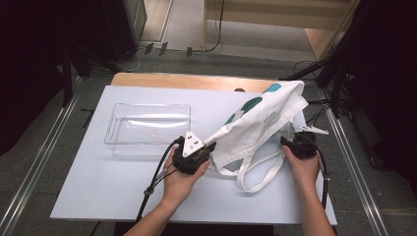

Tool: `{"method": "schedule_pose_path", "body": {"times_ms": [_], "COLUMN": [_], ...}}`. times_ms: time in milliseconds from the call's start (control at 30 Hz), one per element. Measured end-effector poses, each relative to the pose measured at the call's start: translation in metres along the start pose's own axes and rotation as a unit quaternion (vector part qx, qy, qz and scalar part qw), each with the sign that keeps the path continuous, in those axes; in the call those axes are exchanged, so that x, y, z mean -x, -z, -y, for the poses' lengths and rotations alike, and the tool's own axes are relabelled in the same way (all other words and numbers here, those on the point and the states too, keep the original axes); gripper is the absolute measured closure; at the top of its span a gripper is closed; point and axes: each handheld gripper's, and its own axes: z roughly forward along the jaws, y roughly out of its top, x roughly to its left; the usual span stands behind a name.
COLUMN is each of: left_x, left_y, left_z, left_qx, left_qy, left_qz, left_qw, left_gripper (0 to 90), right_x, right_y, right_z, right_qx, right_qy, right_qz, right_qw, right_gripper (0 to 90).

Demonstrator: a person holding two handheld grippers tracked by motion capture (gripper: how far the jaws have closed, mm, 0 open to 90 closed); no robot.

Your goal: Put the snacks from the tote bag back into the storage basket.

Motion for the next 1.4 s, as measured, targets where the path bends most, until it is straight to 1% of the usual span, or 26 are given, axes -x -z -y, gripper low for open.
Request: {"method": "schedule_pose_path", "body": {"times_ms": [33, 67, 100, 133, 167, 233, 267, 300, 433, 567, 700, 767, 800, 867, 900, 967, 1067, 1100, 1133, 1167, 1200, 1233, 1300, 1333, 1367, 1400], "left_x": [-0.002, -0.002, -0.002, -0.004, -0.004, -0.006, -0.007, -0.01, -0.014, -0.02, -0.031, -0.036, -0.037, -0.04, -0.04, -0.041, -0.043, -0.044, -0.044, -0.045, -0.045, -0.044, -0.045, -0.045, -0.047, -0.049], "left_y": [-0.001, -0.001, -0.001, -0.004, -0.004, -0.006, -0.006, -0.009, -0.014, -0.021, -0.026, -0.029, -0.029, -0.029, -0.028, -0.025, -0.025, -0.025, -0.025, -0.025, -0.026, -0.026, -0.026, -0.025, -0.025, -0.026], "left_z": [0.0, 0.0, 0.0, -0.001, -0.001, -0.003, -0.003, -0.004, -0.006, -0.012, -0.021, -0.023, -0.023, -0.022, -0.021, -0.02, -0.02, -0.02, -0.02, -0.02, -0.019, -0.019, -0.019, -0.019, -0.019, -0.019], "left_qx": [0.0, 0.002, 0.002, 0.002, 0.002, 0.002, 0.002, 0.002, 0.0, -0.002, -0.004, -0.002, -0.001, -0.001, 0.001, 0.002, -0.001, -0.002, -0.001, -0.002, -0.003, -0.006, -0.007, -0.009, -0.009, -0.012], "left_qy": [0.004, 0.008, 0.008, 0.016, 0.016, 0.019, 0.02, 0.026, 0.038, 0.044, 0.052, 0.058, 0.058, 0.061, 0.063, 0.063, 0.067, 0.07, 0.073, 0.073, 0.071, 0.067, 0.062, 0.059, 0.058, 0.06], "left_qz": [0.0, -0.001, -0.001, -0.003, -0.003, -0.007, -0.008, -0.01, -0.015, -0.026, -0.043, -0.052, -0.054, -0.054, -0.053, -0.052, -0.057, -0.057, -0.058, -0.058, -0.058, -0.058, -0.057, -0.055, -0.05, -0.043], "left_qw": [1.0, 1.0, 1.0, 0.9999, 0.9999, 0.9998, 0.9998, 0.9996, 0.9992, 0.9987, 0.9977, 0.997, 0.9968, 0.9967, 0.9966, 0.9966, 0.9962, 0.996, 0.9956, 0.9956, 0.9958, 0.9961, 0.9964, 0.9967, 0.9971, 0.9972], "left_gripper": [82.2, 82.2, 82.3, 82.4, 82.4, 82.8, 82.8, 82.9, 83.2, 83.3, 83.1, 82.7, 81.5, 79.6, 77.5, 75.1, 69.1, 67.6, 67.6, 67.5, 67.8, 69.2, 70.2, 72.5, 76.6, 77.8], "right_x": [0.002, 0.003, 0.003, 0.002, 0.002, -0.004, -0.004, -0.004, 0.0, -0.003, -0.01, -0.019, -0.021, -0.017, -0.014, -0.009, 0.005, 0.016, 0.016, 0.021, 0.027, 0.037, 0.038, 0.042, 0.045, 0.045], "right_y": [0.002, 0.004, 0.004, 0.011, 0.011, 0.023, 0.023, 0.032, 0.047, 0.072, 0.085, 0.095, 0.098, 0.1, 0.104, 0.113, 0.121, 0.117, 0.117, 0.111, 0.101, 0.078, 0.072, 0.062, 0.051, 0.048], "right_z": [0.001, 0.002, 0.002, 0.008, 0.008, 0.019, 0.019, 0.027, 0.041, 0.066, 0.081, 0.092, 0.094, 0.094, 0.092, 0.085, 0.068, 0.055, 0.055, 0.049, 0.042, 0.034, 0.032, 0.028, 0.022, 0.02], "right_qx": [0.006, 0.012, 0.012, 0.033, 0.033, 0.052, 0.052, 0.06, 0.057, 0.049, 0.041, 0.038, 0.036, 0.046, 0.068, 0.113, 0.161, 0.163, 0.163, 0.153, 0.139, 0.105, 0.098, 0.098, 0.116, 0.126], "right_qy": [0.0, -0.007, -0.007, -0.016, -0.016, 0.015, 0.015, 0.015, 0.014, 0.049, 0.055, 0.08, 0.094, 0.085, 0.076, 0.06, 0.03, 0.01, 0.01, 0.005, 0.005, 0.0, -0.006, -0.016, -0.025, -0.027], "right_qz": [-0.011, -0.012, -0.012, 0.009, 0.009, 0.033, 0.033, 0.034, 0.029, 0.048, 0.038, 0.026, 0.007, -0.046, -0.058, -0.04, -0.009, 0.031, 0.031, 0.058, 0.079, 0.088, 0.088, 0.073, 0.058, 0.055], "right_qw": [0.9999, 0.9998, 0.9998, 0.9993, 0.9993, 0.998, 0.998, 0.9975, 0.9979, 0.9965, 0.9969, 0.9958, 0.9949, 0.9942, 0.9931, 0.9909, 0.9864, 0.9861, 0.9861, 0.9865, 0.9871, 0.9906, 0.9912, 0.9924, 0.9912, 0.9901], "right_gripper": [74.4, 80.2, 80.2, 85.4, 85.4, 86.7, 86.7, 86.9, 87.0, 87.1, 87.3, 87.2, 86.8, 83.7, 72.9, 54.0, 45.5, 44.9, 44.9, 44.8, 43.7, 40.9, 39.9, 40.0, 40.5, 43.6]}}
